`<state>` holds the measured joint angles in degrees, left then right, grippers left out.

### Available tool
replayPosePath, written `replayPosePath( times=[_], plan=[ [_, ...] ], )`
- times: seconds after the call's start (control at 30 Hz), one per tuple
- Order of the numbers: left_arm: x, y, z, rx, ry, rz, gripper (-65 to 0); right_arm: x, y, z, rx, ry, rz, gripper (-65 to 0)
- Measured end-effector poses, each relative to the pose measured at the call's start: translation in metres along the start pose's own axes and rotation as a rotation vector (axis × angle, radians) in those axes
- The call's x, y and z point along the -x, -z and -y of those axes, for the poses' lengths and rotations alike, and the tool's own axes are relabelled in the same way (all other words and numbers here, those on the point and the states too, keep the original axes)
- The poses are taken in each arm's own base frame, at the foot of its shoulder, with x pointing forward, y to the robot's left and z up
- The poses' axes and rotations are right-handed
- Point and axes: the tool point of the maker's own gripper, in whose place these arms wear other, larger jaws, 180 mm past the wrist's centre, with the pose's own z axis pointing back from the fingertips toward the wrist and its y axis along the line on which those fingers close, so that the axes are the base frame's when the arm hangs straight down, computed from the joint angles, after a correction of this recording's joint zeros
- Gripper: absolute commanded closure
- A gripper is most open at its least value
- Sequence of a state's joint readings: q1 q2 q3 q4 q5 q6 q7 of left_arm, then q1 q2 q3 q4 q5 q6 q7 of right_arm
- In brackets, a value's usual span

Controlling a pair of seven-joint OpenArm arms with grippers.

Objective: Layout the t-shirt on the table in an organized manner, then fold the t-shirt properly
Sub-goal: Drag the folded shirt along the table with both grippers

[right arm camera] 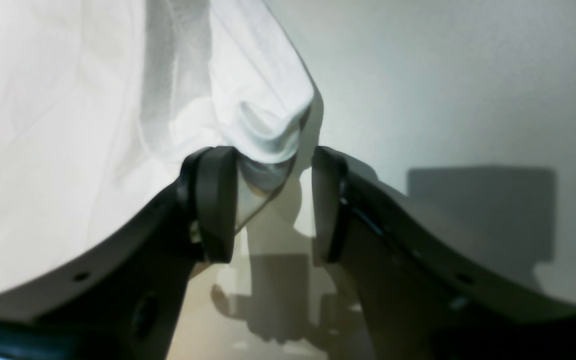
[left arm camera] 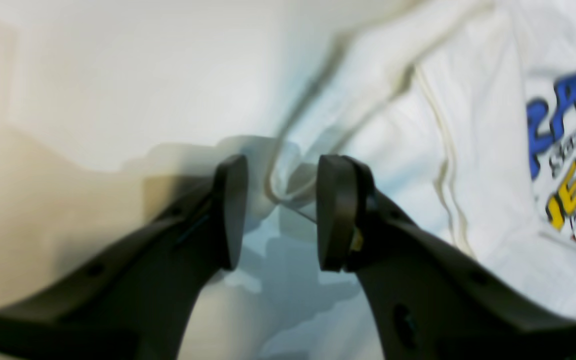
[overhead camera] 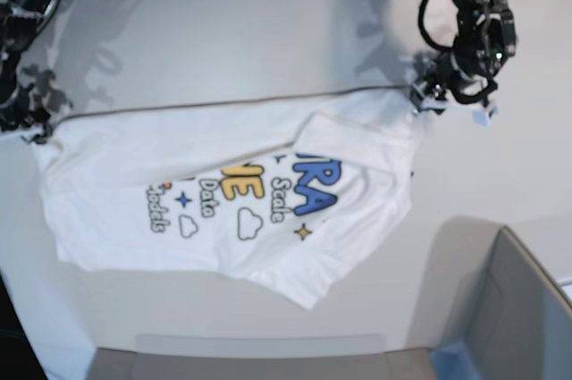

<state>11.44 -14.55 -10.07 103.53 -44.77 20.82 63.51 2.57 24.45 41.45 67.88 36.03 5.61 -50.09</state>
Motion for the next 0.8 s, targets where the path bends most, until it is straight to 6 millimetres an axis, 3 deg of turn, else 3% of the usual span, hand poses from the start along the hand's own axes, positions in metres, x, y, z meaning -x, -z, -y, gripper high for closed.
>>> replayPosePath(
  times=[0.3,0.47,0.53,0.67,0.8],
  plan=[
    [-0.004,0.033,0.006,-0.012,0.031,0.027,-24.1,0.000,0.000,0.001,0.002,-0.001,0.000,-25.4],
    [-0.002,0.036,0.008,-0.014,0.047,0.033,-23.4,-0.002,0.000,-0.001,-0.003,0.000,0.003,-24.9],
    [-0.002,0.036,0.008,-0.015,0.047,0.032,-20.0,-0.004,0.000,-0.003,-0.004,0.000,0.007,-21.7],
    [-0.002,0.036,0.006,-0.019,0.042,0.030,-10.5,-0.008,0.001,-0.006,-0.013,0.004,0.015,-8.6],
    [-0.001,0.037,0.004,-0.022,0.039,0.024,-6.4,-0.007,0.007,-0.005,-0.015,0.027,0.010,-0.2]
  ],
)
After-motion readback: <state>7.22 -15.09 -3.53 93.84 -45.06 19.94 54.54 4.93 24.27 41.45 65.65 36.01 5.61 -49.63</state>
